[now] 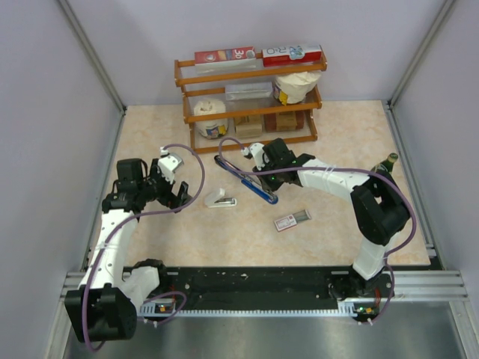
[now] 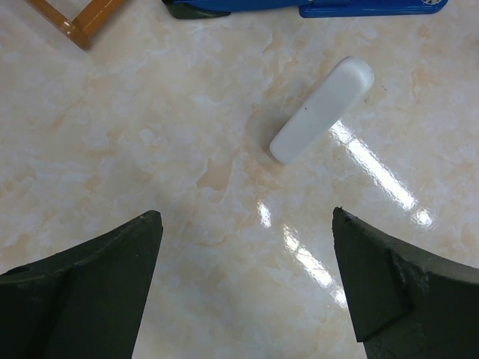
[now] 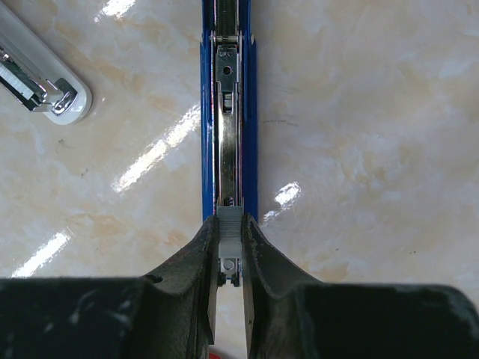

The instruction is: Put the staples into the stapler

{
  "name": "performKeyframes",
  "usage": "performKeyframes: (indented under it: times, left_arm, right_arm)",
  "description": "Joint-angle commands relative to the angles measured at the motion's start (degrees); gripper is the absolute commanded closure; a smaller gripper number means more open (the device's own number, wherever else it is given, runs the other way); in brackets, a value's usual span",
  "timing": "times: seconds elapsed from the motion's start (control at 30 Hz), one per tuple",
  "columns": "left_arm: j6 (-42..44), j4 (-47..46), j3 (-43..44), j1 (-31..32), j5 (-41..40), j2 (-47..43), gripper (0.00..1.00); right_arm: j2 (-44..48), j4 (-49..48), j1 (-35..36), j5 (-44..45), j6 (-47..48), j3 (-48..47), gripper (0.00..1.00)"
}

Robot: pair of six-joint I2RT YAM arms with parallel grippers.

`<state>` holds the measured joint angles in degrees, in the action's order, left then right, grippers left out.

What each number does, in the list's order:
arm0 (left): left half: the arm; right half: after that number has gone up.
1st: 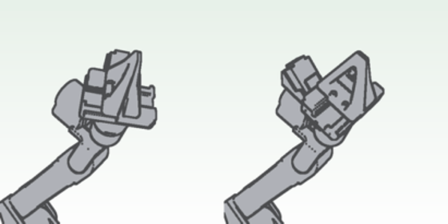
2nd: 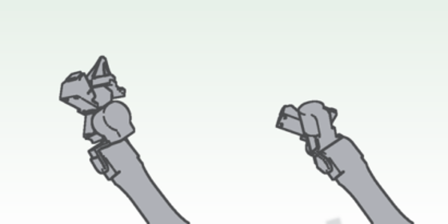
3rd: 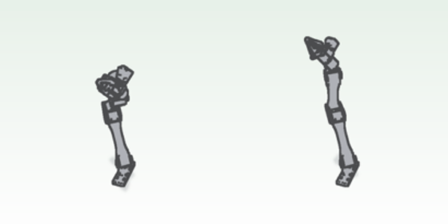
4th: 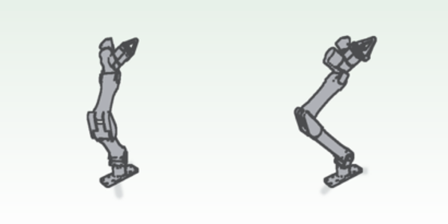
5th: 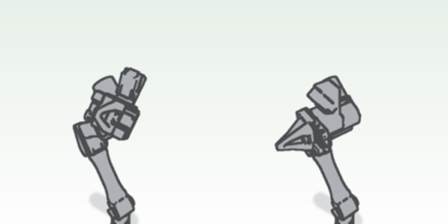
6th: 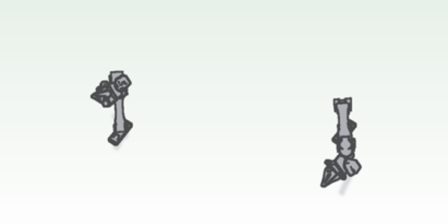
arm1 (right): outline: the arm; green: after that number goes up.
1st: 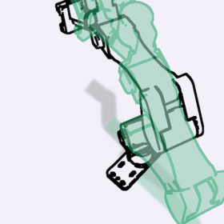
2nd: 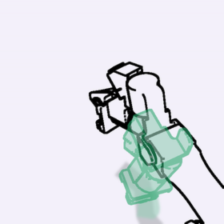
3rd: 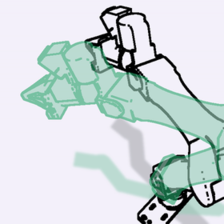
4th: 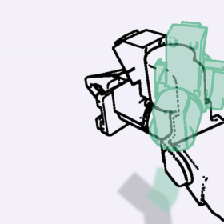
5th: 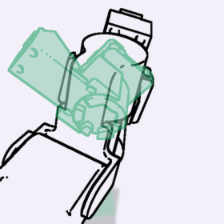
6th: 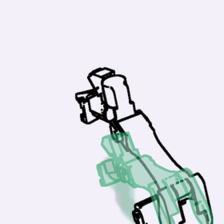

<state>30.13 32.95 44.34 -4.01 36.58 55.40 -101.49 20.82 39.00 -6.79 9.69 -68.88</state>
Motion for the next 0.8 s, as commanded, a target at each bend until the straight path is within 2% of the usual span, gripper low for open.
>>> performKeyframes:
  times: [0.0,0.77]
  left_arm:
    - [0.6,-2.5,-0.7,-0.4,1.1,0.2,0.01]
    - [0.6,-2.5,-0.7,-0.4,1.2,0.2,0.01]
  right_arm:
    - [0.5,-0.2,0.5,-0.4,0.7,-0.8,0.94]
    - [-0.7,0.4,0.6,-0.8,0.9,-1.2,0.94]
